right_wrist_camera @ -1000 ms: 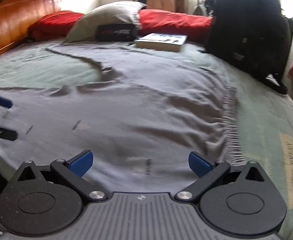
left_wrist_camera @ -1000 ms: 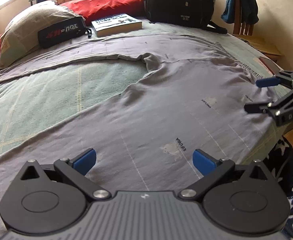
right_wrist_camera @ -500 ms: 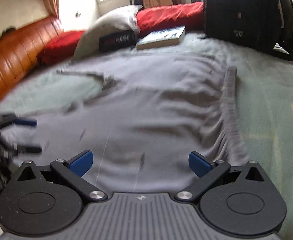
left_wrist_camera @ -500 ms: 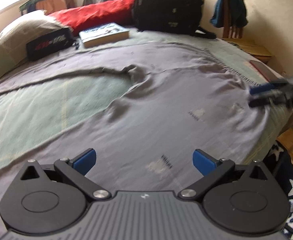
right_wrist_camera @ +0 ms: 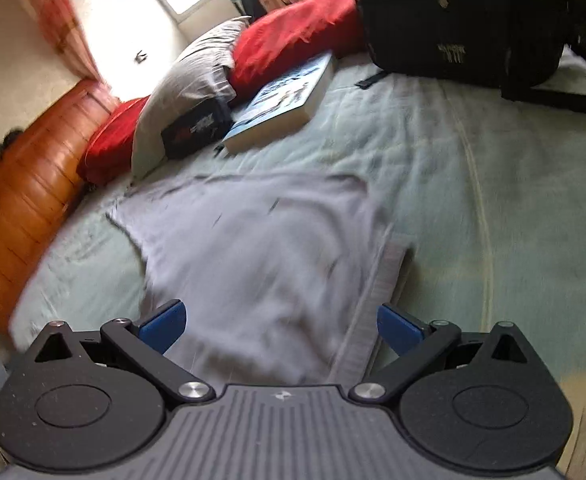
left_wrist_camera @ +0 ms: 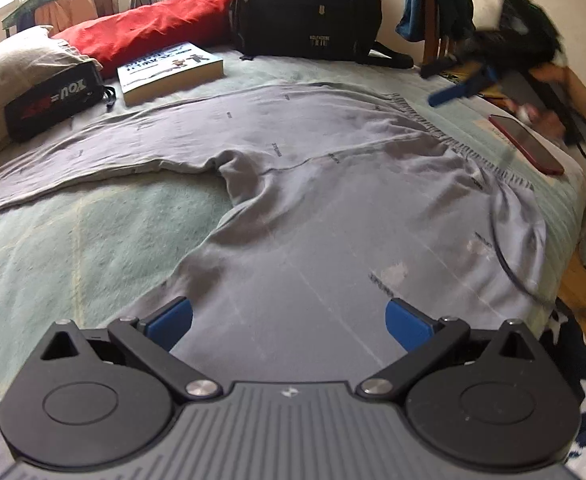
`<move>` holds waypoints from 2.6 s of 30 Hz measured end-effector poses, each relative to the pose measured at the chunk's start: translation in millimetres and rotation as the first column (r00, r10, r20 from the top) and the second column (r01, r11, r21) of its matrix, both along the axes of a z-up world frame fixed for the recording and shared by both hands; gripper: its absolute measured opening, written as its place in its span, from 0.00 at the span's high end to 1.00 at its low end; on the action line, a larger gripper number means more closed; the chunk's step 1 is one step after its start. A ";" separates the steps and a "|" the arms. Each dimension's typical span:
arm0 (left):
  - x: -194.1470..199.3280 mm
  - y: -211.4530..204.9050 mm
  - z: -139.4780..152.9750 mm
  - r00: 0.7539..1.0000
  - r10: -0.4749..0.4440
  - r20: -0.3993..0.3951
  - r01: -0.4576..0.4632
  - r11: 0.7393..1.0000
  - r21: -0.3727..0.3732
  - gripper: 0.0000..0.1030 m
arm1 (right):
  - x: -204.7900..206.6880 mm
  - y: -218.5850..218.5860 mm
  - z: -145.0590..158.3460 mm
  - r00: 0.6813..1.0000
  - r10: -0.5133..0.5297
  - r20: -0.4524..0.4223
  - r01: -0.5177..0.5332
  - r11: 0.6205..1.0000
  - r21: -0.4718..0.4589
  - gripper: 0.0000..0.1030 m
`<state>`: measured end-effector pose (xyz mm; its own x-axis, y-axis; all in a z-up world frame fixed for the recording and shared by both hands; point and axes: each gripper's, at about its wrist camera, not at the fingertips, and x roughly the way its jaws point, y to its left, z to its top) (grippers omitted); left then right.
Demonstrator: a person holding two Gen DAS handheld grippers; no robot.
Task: Fold clothes
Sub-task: 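Lower the right gripper onto the waistband edge and pinch it closed, then lift the waistband with the right gripper while the left gripper pinches the pant leg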
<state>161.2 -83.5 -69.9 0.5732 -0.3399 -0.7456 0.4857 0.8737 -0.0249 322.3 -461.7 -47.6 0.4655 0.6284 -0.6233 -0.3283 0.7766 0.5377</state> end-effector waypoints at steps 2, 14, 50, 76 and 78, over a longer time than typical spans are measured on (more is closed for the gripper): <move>5.6 -2.8 -2.0 1.000 0.001 -0.014 -0.001 1.000 -0.015 0.01 | 30.4 -5.3 -4.6 0.999 -0.008 -0.049 0.009 1.000 0.006 0.00; 20.7 -8.8 -14.6 0.998 0.033 -0.051 -0.034 0.999 -0.032 0.01 | 118.2 -7.3 -61.4 0.955 0.208 -0.211 -0.127 0.930 0.344 0.00; 24.1 -9.1 -17.6 0.999 0.025 -0.031 -0.026 0.999 -0.047 0.01 | 114.4 3.8 -64.5 0.986 0.078 -0.146 -0.063 0.992 0.106 0.96; 188.9 -57.0 20.3 0.924 -0.269 0.271 0.139 0.898 0.418 0.01 | 17.4 84.7 11.2 0.954 0.228 0.193 -0.138 0.909 -0.394 0.94; 195.7 -60.9 13.2 0.912 -0.287 0.293 0.133 0.883 0.451 0.01 | 12.6 84.3 13.1 0.950 0.232 0.209 -0.133 0.906 -0.402 0.94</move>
